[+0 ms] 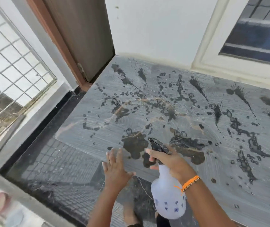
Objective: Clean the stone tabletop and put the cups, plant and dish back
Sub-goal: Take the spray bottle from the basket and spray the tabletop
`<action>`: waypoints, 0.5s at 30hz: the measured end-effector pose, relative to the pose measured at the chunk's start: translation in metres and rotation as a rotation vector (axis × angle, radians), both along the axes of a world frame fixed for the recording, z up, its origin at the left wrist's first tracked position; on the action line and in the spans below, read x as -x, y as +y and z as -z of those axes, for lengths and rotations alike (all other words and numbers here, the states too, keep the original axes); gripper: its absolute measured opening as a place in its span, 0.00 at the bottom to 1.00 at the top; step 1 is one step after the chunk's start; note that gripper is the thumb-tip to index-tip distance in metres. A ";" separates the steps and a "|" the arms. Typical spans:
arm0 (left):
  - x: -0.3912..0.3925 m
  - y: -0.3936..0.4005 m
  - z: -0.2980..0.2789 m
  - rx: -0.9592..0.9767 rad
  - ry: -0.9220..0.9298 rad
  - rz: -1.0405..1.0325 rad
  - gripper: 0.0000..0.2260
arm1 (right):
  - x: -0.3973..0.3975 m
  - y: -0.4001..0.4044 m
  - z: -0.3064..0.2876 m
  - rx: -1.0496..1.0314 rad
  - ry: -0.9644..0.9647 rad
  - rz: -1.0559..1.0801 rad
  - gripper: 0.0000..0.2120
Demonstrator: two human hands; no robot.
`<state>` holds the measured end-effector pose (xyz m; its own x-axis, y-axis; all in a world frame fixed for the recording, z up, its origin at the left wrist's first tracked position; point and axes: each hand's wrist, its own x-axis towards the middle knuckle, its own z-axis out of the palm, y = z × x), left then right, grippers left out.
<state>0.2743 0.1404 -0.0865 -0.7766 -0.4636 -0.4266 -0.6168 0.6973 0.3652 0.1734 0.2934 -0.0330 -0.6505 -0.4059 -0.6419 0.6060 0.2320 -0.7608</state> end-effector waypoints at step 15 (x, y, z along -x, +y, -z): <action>-0.048 -0.031 0.015 -0.030 0.028 0.011 0.43 | -0.043 -0.101 0.001 -0.093 -0.013 -0.017 0.14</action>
<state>0.3224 0.1094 -0.1017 -0.7934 -0.4422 -0.4182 -0.5984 0.6924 0.4031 0.2164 0.1928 -0.0336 -0.6350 -0.3554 -0.6859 0.6113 0.3118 -0.7274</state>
